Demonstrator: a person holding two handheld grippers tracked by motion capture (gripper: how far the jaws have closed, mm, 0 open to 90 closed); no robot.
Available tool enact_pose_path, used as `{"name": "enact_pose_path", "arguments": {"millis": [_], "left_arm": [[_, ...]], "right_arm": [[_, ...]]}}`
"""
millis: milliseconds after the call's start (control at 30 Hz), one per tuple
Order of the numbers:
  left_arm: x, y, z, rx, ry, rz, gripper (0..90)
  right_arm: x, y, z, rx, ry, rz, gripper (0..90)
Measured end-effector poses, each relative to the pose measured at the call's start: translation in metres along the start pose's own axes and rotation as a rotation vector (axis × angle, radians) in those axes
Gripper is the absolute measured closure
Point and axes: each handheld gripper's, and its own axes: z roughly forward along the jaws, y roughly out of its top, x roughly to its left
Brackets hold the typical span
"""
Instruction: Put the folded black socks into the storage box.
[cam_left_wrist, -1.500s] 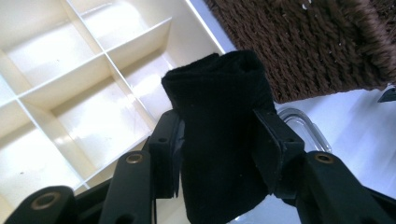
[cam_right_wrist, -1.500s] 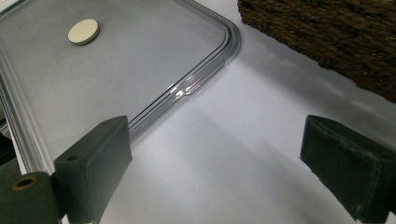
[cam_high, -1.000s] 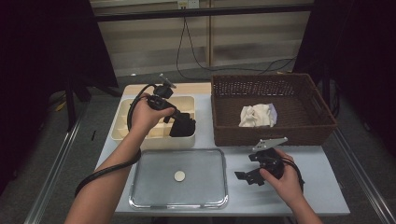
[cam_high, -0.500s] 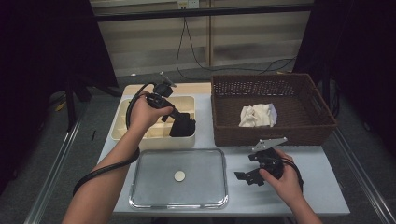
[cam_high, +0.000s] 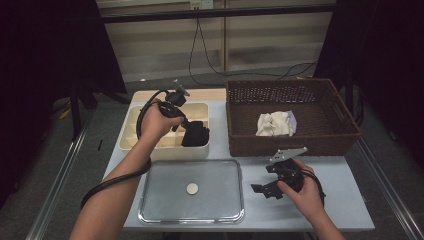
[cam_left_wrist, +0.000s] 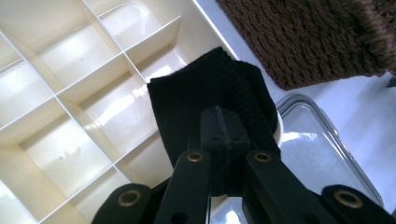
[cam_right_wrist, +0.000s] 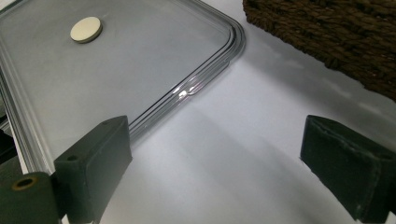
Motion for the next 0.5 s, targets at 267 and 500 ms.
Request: {"name": "enact_pose_path", "arguments": {"millis": [267,500], "left_arm": [[0.001,-0.003,0.017,0.027,-0.019,0.012,90.0],[-0.005,-0.006,0.038,0.034,-0.048,0.022,90.0]], "right_arm": [[0.000,0.000,0.001,0.000,0.006,0.000,8.5],[0.001,0.000,0.000,-0.005,0.004,0.000,8.5]]}}
